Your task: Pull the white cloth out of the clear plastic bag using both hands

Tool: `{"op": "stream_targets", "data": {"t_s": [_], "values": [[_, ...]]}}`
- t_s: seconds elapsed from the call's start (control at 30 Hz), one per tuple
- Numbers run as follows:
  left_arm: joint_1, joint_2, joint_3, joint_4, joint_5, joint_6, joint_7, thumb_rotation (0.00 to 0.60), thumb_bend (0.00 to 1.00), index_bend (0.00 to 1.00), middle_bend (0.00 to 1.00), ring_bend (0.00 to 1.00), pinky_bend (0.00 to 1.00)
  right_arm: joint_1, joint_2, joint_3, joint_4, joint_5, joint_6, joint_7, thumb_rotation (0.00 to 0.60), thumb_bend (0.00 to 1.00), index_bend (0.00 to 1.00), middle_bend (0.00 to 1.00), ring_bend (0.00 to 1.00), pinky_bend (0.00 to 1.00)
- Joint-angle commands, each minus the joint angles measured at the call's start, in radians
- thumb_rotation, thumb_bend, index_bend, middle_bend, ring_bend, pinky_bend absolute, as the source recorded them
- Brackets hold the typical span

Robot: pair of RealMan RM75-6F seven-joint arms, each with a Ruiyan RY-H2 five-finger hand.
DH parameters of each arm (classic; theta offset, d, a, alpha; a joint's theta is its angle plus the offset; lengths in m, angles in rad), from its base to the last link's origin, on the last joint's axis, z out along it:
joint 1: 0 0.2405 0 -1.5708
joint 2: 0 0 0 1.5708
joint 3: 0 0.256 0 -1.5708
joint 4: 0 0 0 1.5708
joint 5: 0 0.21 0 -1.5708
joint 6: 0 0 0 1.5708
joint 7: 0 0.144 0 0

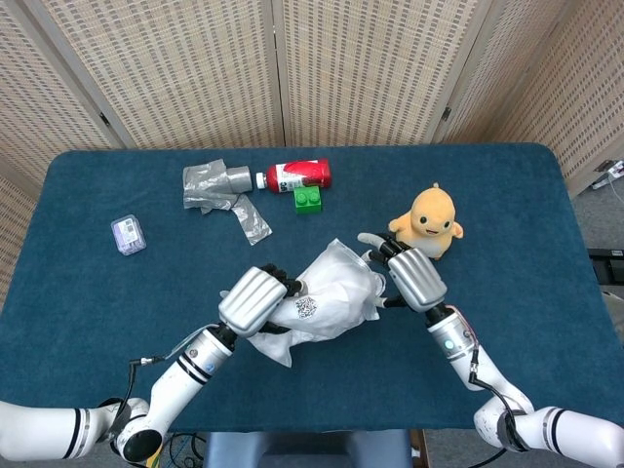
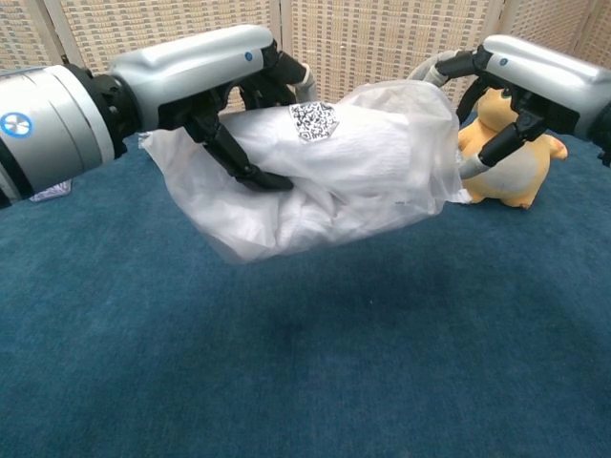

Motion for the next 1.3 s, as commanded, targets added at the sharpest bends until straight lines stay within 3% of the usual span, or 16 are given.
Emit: {"op": "stream_targets", "data": {"t_s": [0.03,0.43,0.6,0.97,1.1,1.3], "values": [[0.001,0.0,0.0,-0.001,0.002,0.0,0.001,0.6,0.43,0.48,0.62,0.52,0.44,0.005,-0.005,0.001,0.0,0.0,-0.002,0.001,0.6,0.0,0.43,0.18,0.15,0.39],[0.008,0.0,-0.006,-0.005,0.009,-0.001,-0.001,0.6,0.43,0.48,0.62,0.52,0.44,0.042,-0.033,0.007,-0.01,0.008,-0.031,0.024,0.6,0.02,0.43,0.17,0.13,0.36],[0.011,0.002,-0.006,-0.007,0.011,-0.002,-0.002,0.6,0.43,0.48,0.62,0.52,0.44,0.057,-0.039,0.008,-0.015,0.018,-0.05,0.032,0.6,0.13,0.46,0.16,0.12,0.35],[0.019,0.0,-0.004,-0.004,0.013,-0.001,-0.005,0.6,0.43,0.48,0.62,0.52,0.44,0.059,-0.055,0.011,-0.016,0.046,-0.046,0.011,0.6,0.42,0.7,0.18,0.11,0.35],[0.022,-0.003,-0.003,0.002,0.009,-0.001,-0.005,0.6,0.43,0.48,0.62,0.52,0.44,0.058,-0.058,0.013,-0.014,0.054,-0.042,0.002,0.6,0.48,0.76,0.21,0.11,0.35],[0.031,-0.002,0.009,0.019,-0.027,-0.015,0.01,0.6,0.43,0.45,0.62,0.52,0.44,0.06,-0.055,0.025,-0.009,0.071,-0.038,-0.016,0.6,0.49,0.78,0.22,0.11,0.35]]}}
